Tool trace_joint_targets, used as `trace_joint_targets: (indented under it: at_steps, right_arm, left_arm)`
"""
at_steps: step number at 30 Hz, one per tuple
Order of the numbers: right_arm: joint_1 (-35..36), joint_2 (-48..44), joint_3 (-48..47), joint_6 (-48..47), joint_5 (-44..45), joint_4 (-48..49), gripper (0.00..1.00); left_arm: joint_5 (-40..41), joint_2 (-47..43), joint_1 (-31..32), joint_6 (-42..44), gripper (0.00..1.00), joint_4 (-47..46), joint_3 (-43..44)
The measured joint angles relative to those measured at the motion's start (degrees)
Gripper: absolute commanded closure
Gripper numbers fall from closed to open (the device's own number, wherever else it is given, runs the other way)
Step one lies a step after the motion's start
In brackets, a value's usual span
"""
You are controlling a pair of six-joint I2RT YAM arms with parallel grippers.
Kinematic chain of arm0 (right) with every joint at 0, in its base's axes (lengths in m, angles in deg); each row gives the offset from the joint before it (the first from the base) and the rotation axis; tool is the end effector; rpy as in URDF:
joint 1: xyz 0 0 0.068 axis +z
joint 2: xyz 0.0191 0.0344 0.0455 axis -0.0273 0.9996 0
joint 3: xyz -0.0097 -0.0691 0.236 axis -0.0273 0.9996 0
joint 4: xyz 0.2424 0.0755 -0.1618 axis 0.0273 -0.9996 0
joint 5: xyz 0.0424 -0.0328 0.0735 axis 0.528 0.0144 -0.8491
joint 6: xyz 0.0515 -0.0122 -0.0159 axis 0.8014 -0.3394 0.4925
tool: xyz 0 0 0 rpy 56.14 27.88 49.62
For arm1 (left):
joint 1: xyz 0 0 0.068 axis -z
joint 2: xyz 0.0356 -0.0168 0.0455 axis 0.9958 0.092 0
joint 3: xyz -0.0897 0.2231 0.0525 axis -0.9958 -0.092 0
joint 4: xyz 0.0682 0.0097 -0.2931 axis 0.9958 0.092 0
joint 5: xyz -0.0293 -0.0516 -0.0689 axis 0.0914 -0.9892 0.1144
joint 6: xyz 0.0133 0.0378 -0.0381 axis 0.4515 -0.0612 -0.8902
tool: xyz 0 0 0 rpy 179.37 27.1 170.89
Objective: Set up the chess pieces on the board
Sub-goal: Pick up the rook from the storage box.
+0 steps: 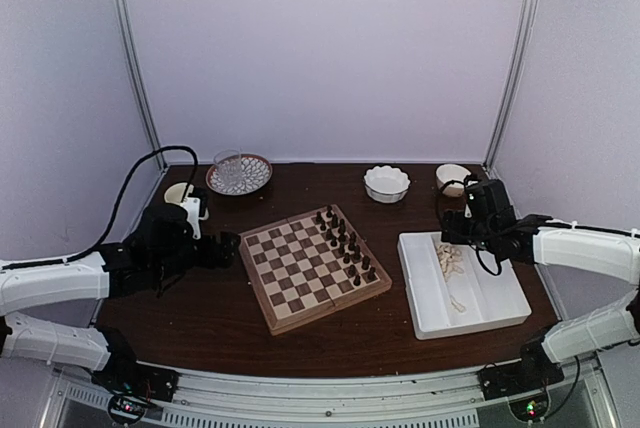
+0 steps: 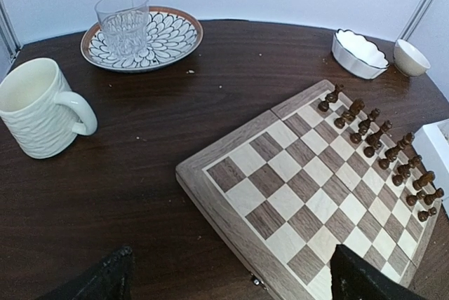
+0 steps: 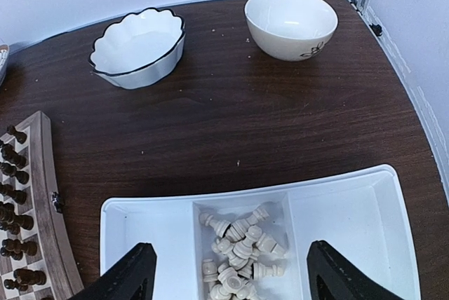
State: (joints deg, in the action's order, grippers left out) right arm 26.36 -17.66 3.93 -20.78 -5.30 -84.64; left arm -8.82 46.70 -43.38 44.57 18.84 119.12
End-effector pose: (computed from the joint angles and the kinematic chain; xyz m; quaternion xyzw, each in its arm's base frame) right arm 0.2688 0.1308 0.1663 0.0292 0.8955 0.0747 0.4377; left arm 0.2131 -0.1724 0.1707 0.0111 0.8586 -0.1802 0.4798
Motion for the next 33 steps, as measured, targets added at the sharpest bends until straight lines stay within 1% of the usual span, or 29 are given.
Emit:
trace_joint_targets:
  at_steps: [4,9,15,18,20,27,33]
  right_arm:
    - [0.00,0.00,-0.04,-0.04,0.55,-0.63,0.27]
    - [0.00,0.02,-0.37,0.59,0.39,-2.34,0.33]
    - [-0.04,1.49,-1.66,4.04,0.11,-5.03,0.43]
    - [-0.04,2.34,-1.70,5.27,-0.55,-6.08,0.44]
    - [-0.04,2.95,-1.86,5.97,-0.68,-6.47,0.48]
    - [-0.35,6.82,-2.29,8.63,-1.01,-8.07,0.53]
    - [-1.46,11.89,-2.73,9.90,-3.93,-8.57,0.61]
  left_arm:
    - [-0.28,-0.02,0.00,0.98,0.02,-1.88,-0.39]
    - [-2.89,-0.02,0.00,2.49,0.02,-3.87,-1.18]
    - [-4.52,-1.22,0.00,4.44,0.03,-5.79,-2.40]
    - [-4.76,-1.75,0.00,5.11,0.02,-6.16,-2.60]
    - [-4.81,-1.92,0.00,5.42,0.02,-6.29,-2.62]
    - [-5.42,-1.97,0.00,6.21,0.02,-6.88,-2.62]
    - [-6.03,-1.97,0.00,6.27,0.03,-7.13,-2.62]
